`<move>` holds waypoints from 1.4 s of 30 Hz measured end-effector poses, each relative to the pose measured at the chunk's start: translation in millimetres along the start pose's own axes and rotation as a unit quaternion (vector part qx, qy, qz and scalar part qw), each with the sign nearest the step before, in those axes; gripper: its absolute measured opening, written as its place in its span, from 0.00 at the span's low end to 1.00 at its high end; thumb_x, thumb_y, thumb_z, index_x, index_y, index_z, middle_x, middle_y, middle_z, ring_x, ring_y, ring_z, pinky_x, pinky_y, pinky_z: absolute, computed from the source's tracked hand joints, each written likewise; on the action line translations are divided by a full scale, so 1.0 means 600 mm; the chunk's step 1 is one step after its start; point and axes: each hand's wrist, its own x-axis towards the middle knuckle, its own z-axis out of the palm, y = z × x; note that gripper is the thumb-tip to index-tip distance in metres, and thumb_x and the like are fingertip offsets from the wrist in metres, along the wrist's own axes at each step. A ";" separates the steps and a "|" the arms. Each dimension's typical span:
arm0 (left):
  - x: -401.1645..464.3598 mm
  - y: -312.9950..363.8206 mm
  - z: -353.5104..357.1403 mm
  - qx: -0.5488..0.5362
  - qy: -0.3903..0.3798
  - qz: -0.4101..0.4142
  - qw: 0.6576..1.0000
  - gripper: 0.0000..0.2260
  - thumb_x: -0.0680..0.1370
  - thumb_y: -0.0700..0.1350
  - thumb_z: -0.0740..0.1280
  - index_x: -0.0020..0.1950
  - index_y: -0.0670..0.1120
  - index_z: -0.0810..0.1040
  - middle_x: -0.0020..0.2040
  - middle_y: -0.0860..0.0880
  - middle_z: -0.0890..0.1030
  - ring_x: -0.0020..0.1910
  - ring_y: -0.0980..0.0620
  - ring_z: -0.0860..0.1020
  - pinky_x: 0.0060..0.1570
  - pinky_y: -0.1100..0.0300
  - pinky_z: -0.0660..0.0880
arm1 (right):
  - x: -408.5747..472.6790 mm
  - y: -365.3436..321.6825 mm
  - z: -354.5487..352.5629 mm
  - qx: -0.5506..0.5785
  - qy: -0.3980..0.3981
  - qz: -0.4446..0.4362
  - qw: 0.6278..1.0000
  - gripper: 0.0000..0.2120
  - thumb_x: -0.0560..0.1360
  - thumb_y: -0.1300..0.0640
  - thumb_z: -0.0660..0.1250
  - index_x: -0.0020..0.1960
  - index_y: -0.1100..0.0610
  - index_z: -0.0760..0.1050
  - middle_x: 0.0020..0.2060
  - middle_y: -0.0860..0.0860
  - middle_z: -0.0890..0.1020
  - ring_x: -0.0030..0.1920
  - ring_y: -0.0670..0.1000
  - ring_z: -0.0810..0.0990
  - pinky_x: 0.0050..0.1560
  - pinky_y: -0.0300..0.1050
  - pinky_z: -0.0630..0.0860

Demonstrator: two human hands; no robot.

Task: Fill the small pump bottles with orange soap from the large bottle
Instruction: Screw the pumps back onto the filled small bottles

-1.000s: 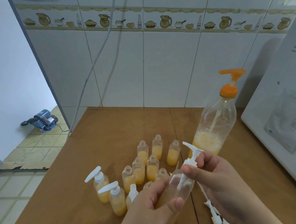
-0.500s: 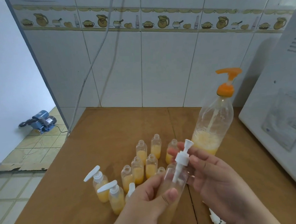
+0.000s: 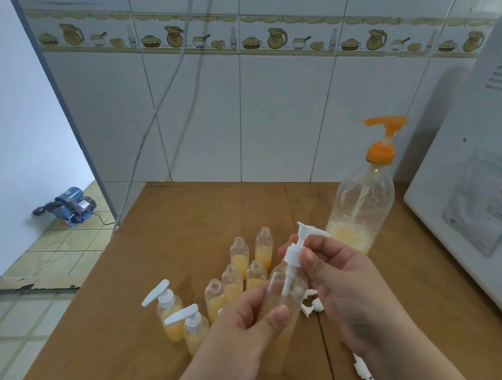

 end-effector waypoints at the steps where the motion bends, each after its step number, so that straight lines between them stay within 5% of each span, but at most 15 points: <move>1: 0.001 0.000 0.000 0.000 0.005 0.001 1.000 0.13 0.70 0.54 0.72 0.53 0.58 0.83 0.47 0.53 0.85 0.50 0.53 0.82 0.54 0.54 0.76 | 0.001 -0.002 0.003 -0.001 0.014 -0.006 1.000 0.14 0.64 0.54 0.73 0.45 0.61 0.80 0.42 0.57 0.85 0.42 0.51 0.83 0.43 0.41 0.77; 3: 0.003 0.005 0.000 -0.004 0.010 0.001 1.000 0.13 0.67 0.52 0.72 0.51 0.61 0.82 0.44 0.53 0.85 0.47 0.52 0.82 0.54 0.50 0.77 | 0.003 -0.005 0.012 -0.004 0.033 -0.018 0.999 0.12 0.64 0.59 0.69 0.46 0.62 0.79 0.41 0.56 0.85 0.40 0.50 0.83 0.40 0.39 0.78; 8: 0.001 0.030 0.000 0.013 0.025 0.026 0.999 0.12 0.66 0.52 0.69 0.49 0.56 0.83 0.41 0.53 0.84 0.42 0.54 0.81 0.45 0.59 0.77 | 0.002 -0.022 0.014 -0.069 0.023 -0.031 0.997 0.14 0.66 0.56 0.69 0.51 0.58 0.80 0.44 0.52 0.86 0.45 0.47 0.84 0.40 0.33 0.77; 11: 0.000 0.067 -0.024 0.021 0.077 0.071 0.994 0.13 0.67 0.51 0.67 0.50 0.57 0.81 0.46 0.52 0.84 0.47 0.53 0.82 0.49 0.56 0.77 | -0.011 -0.035 -0.016 -0.132 0.021 -0.026 0.991 0.20 0.65 0.52 0.67 0.56 0.50 0.77 0.48 0.44 0.84 0.51 0.42 0.81 0.51 0.39 0.75; 16: 0.046 0.112 -0.133 0.122 0.185 0.138 0.965 0.13 0.72 0.56 0.71 0.55 0.59 0.77 0.51 0.57 0.83 0.52 0.59 0.80 0.53 0.53 0.73 | -0.038 -0.024 -0.099 -0.104 0.138 -0.039 0.984 0.21 0.64 0.56 0.69 0.57 0.52 0.79 0.50 0.48 0.85 0.54 0.50 0.81 0.59 0.50 0.74; 19: 0.102 0.094 -0.193 0.145 0.219 0.106 0.959 0.17 0.73 0.48 0.73 0.60 0.55 0.75 0.55 0.53 0.82 0.56 0.52 0.79 0.57 0.45 0.75 | -0.051 -0.003 -0.135 -0.103 0.172 -0.034 0.979 0.34 0.47 0.43 0.82 0.51 0.53 0.83 0.48 0.50 0.85 0.51 0.51 0.83 0.50 0.43 0.80; 21: 0.140 0.074 -0.224 0.153 0.241 0.055 0.957 0.24 0.66 0.48 0.76 0.61 0.51 0.74 0.56 0.50 0.81 0.55 0.48 0.79 0.56 0.41 0.76 | -0.057 0.019 -0.157 -0.113 0.189 -0.017 0.975 0.43 0.34 0.34 0.80 0.48 0.47 0.83 0.47 0.51 0.85 0.46 0.48 0.84 0.43 0.36 0.80; 23: 0.170 0.050 -0.247 0.186 0.247 0.004 0.951 0.30 0.58 0.51 0.78 0.58 0.51 0.74 0.54 0.48 0.80 0.54 0.46 0.80 0.53 0.41 0.78 | -0.061 0.042 -0.178 -0.120 0.186 0.021 0.975 0.44 0.31 0.33 0.79 0.46 0.48 0.84 0.47 0.52 0.85 0.45 0.49 0.84 0.43 0.38 0.80; 26: 0.201 0.019 -0.257 0.277 0.246 -0.040 0.928 0.24 0.63 0.42 0.78 0.55 0.49 0.75 0.51 0.47 0.80 0.50 0.45 0.79 0.52 0.42 0.78 | -0.068 0.069 -0.198 -0.123 0.189 0.053 0.973 0.48 0.29 0.33 0.78 0.45 0.56 0.83 0.44 0.52 0.86 0.42 0.47 0.84 0.40 0.36 0.79; 28: 0.213 0.007 -0.251 0.347 0.237 -0.064 0.905 0.20 0.64 0.39 0.78 0.52 0.48 0.76 0.48 0.48 0.81 0.47 0.46 0.80 0.51 0.44 0.78 | -0.069 0.081 -0.203 -0.139 0.195 0.061 0.969 0.42 0.37 0.38 0.82 0.46 0.56 0.82 0.43 0.53 0.86 0.39 0.47 0.84 0.39 0.36 0.79; 31: 0.224 -0.003 -0.243 0.389 0.204 -0.121 0.890 0.15 0.64 0.37 0.78 0.47 0.45 0.80 0.44 0.47 0.82 0.43 0.47 0.81 0.50 0.47 0.80 | -0.063 0.090 -0.197 -0.135 0.208 0.077 0.966 0.07 0.68 0.63 0.75 0.45 0.57 0.82 0.43 0.54 0.86 0.41 0.50 0.83 0.45 0.43 0.76; 37: 0.223 -0.002 -0.242 0.407 0.163 -0.167 0.883 0.17 0.65 0.36 0.77 0.50 0.42 0.78 0.44 0.44 0.82 0.41 0.47 0.82 0.47 0.51 0.81 | -0.033 0.126 -0.178 -0.192 0.180 0.124 0.957 0.07 0.72 0.65 0.70 0.47 0.55 0.81 0.39 0.48 0.86 0.46 0.49 0.82 0.42 0.37 0.72; 42: 0.195 0.023 -0.240 0.415 0.127 -0.159 0.887 0.25 0.65 0.39 0.78 0.58 0.47 0.73 0.54 0.48 0.79 0.50 0.48 0.79 0.54 0.50 0.78 | -0.004 0.168 -0.149 -0.318 0.128 0.056 0.938 0.09 0.72 0.62 0.71 0.46 0.48 0.80 0.41 0.45 0.83 0.45 0.45 0.80 0.42 0.30 0.71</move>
